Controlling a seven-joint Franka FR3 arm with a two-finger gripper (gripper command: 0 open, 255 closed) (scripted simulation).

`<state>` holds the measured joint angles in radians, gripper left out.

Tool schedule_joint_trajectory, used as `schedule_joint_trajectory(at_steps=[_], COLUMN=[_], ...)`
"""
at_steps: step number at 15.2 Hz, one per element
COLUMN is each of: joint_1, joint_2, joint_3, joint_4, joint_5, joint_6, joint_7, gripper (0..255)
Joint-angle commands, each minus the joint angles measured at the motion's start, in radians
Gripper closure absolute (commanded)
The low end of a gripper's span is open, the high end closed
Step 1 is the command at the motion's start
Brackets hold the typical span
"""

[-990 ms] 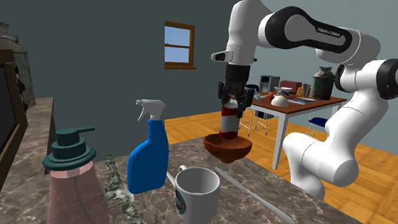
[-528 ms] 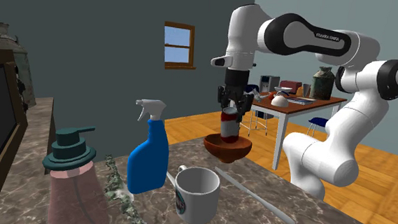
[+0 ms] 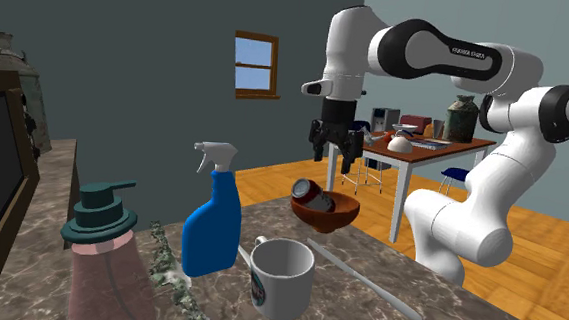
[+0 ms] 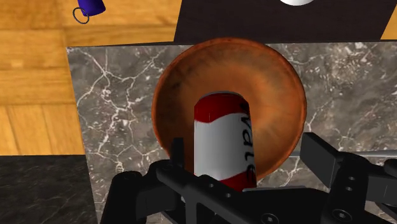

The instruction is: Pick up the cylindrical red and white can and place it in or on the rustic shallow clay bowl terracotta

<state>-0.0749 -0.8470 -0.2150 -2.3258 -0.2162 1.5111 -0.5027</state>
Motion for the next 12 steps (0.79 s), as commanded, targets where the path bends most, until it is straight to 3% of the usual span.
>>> schedule_joint_trajectory(at_steps=[1,4,12], joint_1=[0.002,0.008,0.008], joint_2=[0.012,0.049,0.049], joint_3=[0.005,0.018,0.018], joint_4=[0.041,0.159,0.158], joint_5=[0.005,0.017,0.017], joint_6=[-0.029,-0.110,-0.110], joint_7=[-0.002,-0.007,-0.007], gripper=[0,0,0])
